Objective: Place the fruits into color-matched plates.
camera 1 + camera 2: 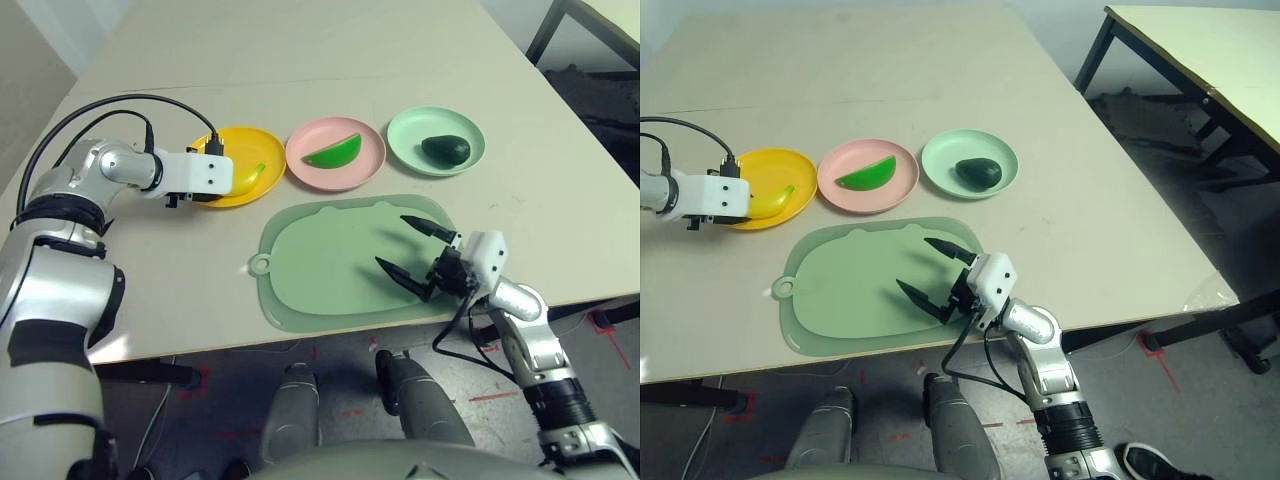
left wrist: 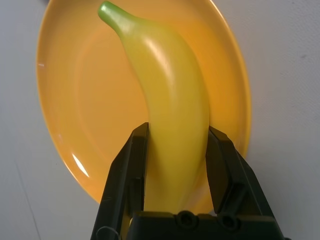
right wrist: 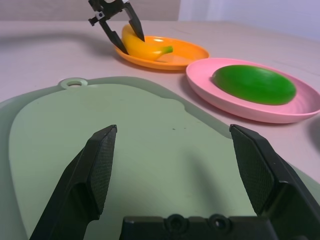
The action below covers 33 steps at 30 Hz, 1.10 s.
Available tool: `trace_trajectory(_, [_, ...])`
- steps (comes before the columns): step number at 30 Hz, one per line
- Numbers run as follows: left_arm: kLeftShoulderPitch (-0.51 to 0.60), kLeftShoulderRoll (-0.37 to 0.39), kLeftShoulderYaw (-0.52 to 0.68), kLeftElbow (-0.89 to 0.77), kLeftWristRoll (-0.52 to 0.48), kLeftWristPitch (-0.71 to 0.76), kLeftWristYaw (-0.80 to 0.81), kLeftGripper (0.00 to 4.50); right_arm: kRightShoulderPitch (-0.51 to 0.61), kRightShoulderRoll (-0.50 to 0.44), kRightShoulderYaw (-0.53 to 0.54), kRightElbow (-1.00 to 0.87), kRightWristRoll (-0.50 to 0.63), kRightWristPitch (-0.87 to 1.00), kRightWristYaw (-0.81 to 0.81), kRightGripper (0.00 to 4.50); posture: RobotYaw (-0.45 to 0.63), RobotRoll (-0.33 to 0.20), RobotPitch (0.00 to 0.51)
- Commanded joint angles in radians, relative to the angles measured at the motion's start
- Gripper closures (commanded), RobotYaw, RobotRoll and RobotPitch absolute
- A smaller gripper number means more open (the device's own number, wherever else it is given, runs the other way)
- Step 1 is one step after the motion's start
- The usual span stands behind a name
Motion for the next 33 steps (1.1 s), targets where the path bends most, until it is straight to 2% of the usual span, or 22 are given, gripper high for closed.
trace_trajectory(1, [0.013, 0.007, 0.015, 0.005, 0.014, -0.011, -0.011, 2.77, 0.01, -0.005, 0.007, -0.011, 0.008, 0.015, 0.002, 0.0, -0.05, 0.0, 0.187])
trace_trajectory(13, [0.003, -0.001, 0.016, 0.006, 0.031, -0.013, -0.001, 2.73, 0.003, -0.006, 0.005, -0.003, 0.014, 0.02, -0.003, 0.0, -0.06, 0.0, 0.181])
trace_trajectory(21, [0.01, 0.005, 0.023, 0.005, 0.038, -0.026, -0.024, 0.13, 0.0, 0.005, 0.013, 0.004, 0.013, 0.019, -0.005, 0.0, -0.05, 0.0, 0.186])
trace_trajectory(26, [0.012, 0.009, 0.028, 0.003, 0.039, -0.034, -0.034, 0.02, 0.001, 0.005, 0.016, 0.009, 0.011, 0.02, -0.005, 0.0, -0.05, 0.0, 0.186])
trace_trajectory(33, [0.002, 0.034, 0.066, -0.006, 0.008, -0.039, -0.054, 0.02, -0.012, -0.031, -0.073, 0.054, 0.05, 0.032, -0.026, 0.0, -0.04, 0.0, 0.184])
